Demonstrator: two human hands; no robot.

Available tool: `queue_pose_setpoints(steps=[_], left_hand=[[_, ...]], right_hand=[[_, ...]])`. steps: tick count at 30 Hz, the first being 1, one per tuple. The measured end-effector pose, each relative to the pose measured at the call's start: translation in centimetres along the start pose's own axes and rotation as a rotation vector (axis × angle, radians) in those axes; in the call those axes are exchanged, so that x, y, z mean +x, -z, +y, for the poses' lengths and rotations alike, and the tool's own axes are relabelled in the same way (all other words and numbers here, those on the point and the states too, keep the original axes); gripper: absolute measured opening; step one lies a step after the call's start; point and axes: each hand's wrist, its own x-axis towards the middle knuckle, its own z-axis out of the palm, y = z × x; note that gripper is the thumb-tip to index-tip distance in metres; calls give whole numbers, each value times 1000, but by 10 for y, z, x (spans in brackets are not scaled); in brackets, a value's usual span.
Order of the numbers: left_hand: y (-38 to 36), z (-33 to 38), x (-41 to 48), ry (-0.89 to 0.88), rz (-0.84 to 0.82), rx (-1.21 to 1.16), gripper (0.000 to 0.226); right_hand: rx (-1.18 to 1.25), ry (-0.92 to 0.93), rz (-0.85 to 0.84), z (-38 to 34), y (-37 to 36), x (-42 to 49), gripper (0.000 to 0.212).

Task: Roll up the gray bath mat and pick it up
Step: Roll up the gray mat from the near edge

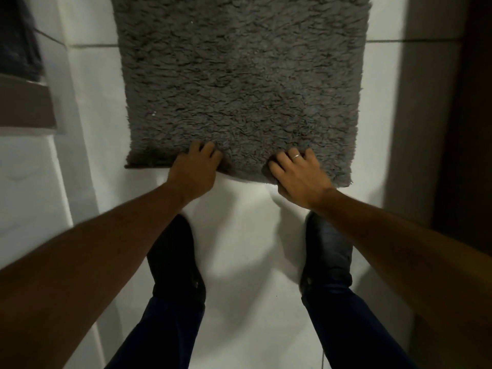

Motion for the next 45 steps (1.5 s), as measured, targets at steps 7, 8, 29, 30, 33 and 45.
queue_pose_setpoints(steps=[7, 8, 29, 30, 33, 45], left_hand=[[36, -15, 19, 187, 280, -91, 21], [34, -17, 18, 183, 342, -13, 21], [41, -43, 27, 1, 144, -118, 34], [47, -46, 27, -6, 111, -180, 32], [66, -53, 35, 16, -72, -326, 32], [44, -33, 35, 55, 271, 188, 71]], right_hand=[[168, -213, 153, 26, 16, 10, 38], [180, -245, 148, 29, 18, 16, 41], [322, -150, 220, 49, 16, 39, 30], [357, -148, 203, 54, 18, 39, 30], [488, -161, 100, 67, 29, 45, 34], [252, -279, 308, 75, 48, 75, 28]])
